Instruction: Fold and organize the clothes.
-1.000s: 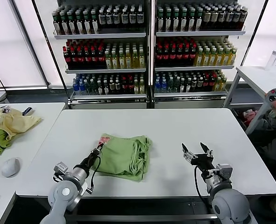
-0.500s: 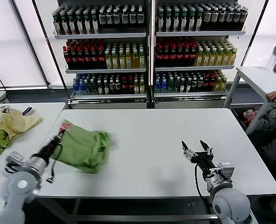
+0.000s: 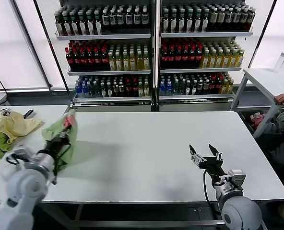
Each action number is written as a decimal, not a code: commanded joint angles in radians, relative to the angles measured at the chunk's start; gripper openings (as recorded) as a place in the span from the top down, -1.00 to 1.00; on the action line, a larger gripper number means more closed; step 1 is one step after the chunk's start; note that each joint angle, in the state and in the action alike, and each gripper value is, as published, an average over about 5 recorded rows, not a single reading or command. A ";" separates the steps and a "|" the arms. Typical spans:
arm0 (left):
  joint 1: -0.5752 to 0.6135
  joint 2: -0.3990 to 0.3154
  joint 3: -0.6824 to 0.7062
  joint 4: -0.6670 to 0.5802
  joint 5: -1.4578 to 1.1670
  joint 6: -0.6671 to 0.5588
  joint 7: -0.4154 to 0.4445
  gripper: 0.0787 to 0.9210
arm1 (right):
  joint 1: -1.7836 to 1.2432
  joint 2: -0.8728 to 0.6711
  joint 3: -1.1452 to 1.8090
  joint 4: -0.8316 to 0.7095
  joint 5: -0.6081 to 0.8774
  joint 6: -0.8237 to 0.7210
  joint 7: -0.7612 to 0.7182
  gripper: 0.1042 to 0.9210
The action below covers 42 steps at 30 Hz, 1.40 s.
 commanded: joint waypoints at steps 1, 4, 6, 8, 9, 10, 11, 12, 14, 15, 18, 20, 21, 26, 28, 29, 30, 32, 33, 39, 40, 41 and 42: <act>-0.155 -0.274 0.541 0.182 0.620 -0.003 -0.019 0.94 | -0.012 0.001 0.018 0.013 0.002 0.002 -0.001 -0.76; -0.195 -0.334 0.630 0.270 0.695 0.002 -0.030 0.94 | -0.010 -0.002 0.029 0.016 0.008 0.002 -0.001 -0.76; -0.226 -0.365 0.667 0.318 0.715 0.007 -0.042 0.94 | -0.009 -0.004 0.037 0.018 0.013 0.002 -0.001 -0.76; -0.261 -0.394 0.689 0.356 0.719 0.012 -0.055 0.94 | -0.007 -0.007 0.044 0.017 0.019 0.001 -0.002 -0.76; -0.280 -0.406 0.697 0.372 0.720 0.012 -0.059 0.94 | -0.005 -0.008 0.047 0.016 0.021 0.001 -0.002 -0.76; -0.298 -0.418 0.704 0.387 0.719 0.010 -0.062 0.94 | -0.004 -0.010 0.050 0.014 0.023 0.001 -0.002 -0.76; -0.316 -0.429 0.710 0.400 0.718 0.004 -0.061 0.94 | -0.002 -0.011 0.052 0.013 0.026 0.001 -0.003 -0.76; -0.331 -0.436 0.715 0.408 0.717 -0.006 -0.057 0.93 | 0.000 -0.012 0.054 0.011 0.028 0.000 -0.003 -0.76; -0.355 -0.445 0.719 0.417 0.707 -0.032 -0.044 0.89 | 0.005 -0.013 0.054 0.008 0.031 -0.001 -0.003 -0.76; -0.364 -0.448 0.718 0.416 0.694 -0.043 -0.038 0.84 | 0.008 -0.014 0.052 0.006 0.032 -0.002 -0.004 -0.76; -0.373 -0.439 0.705 0.386 0.614 -0.059 -0.028 0.65 | 0.024 -0.017 0.040 -0.001 0.034 -0.003 -0.002 -0.76; -0.365 -0.422 0.686 0.345 0.556 -0.062 -0.031 0.53 | 0.041 -0.017 0.022 -0.009 0.034 -0.002 0.003 -0.76; -0.355 -0.412 0.672 0.320 0.530 -0.063 -0.034 0.45 | 0.052 -0.016 0.009 -0.015 0.034 0.000 0.007 -0.76; -0.269 -0.332 0.553 0.164 0.474 -0.096 -0.054 0.12 | 0.145 0.020 -0.131 -0.075 0.025 0.015 0.061 -0.76; -0.227 -0.288 0.491 0.118 0.479 -0.117 -0.070 -0.03 | 0.212 0.054 -0.225 -0.131 0.002 0.018 0.099 -0.76; -0.207 -0.263 0.461 0.100 0.482 -0.128 -0.079 -0.09 | 0.250 0.076 -0.272 -0.166 -0.013 0.019 0.118 -0.76; -0.186 -0.237 0.430 0.085 0.484 -0.137 -0.086 -0.17 | 0.291 0.099 -0.316 -0.204 -0.027 0.019 0.140 -0.76; -0.140 -0.183 0.375 0.063 0.490 -0.155 -0.098 -0.29 | 0.368 0.146 -0.394 -0.282 -0.045 0.018 0.184 -0.76; -0.117 -0.158 0.349 0.055 0.494 -0.161 -0.100 -0.37 | 0.404 0.169 -0.429 -0.321 -0.049 0.015 0.203 -0.76; 0.002 -0.084 0.227 0.027 0.505 -0.196 -0.107 -0.72 | 0.539 0.278 -0.572 -0.527 -0.046 -0.012 0.273 -0.76; 0.012 -0.084 0.215 0.026 0.505 -0.201 -0.108 -0.74 | 0.551 0.293 -0.587 -0.556 -0.045 -0.013 0.278 -0.76; 0.021 -0.085 0.205 0.025 0.505 -0.205 -0.109 -0.75 | 0.560 0.306 -0.598 -0.583 -0.044 -0.013 0.282 -0.76; 0.027 -0.087 0.199 0.025 0.506 -0.208 -0.110 -0.76 | 0.570 0.320 -0.610 -0.612 -0.045 -0.013 0.286 -0.76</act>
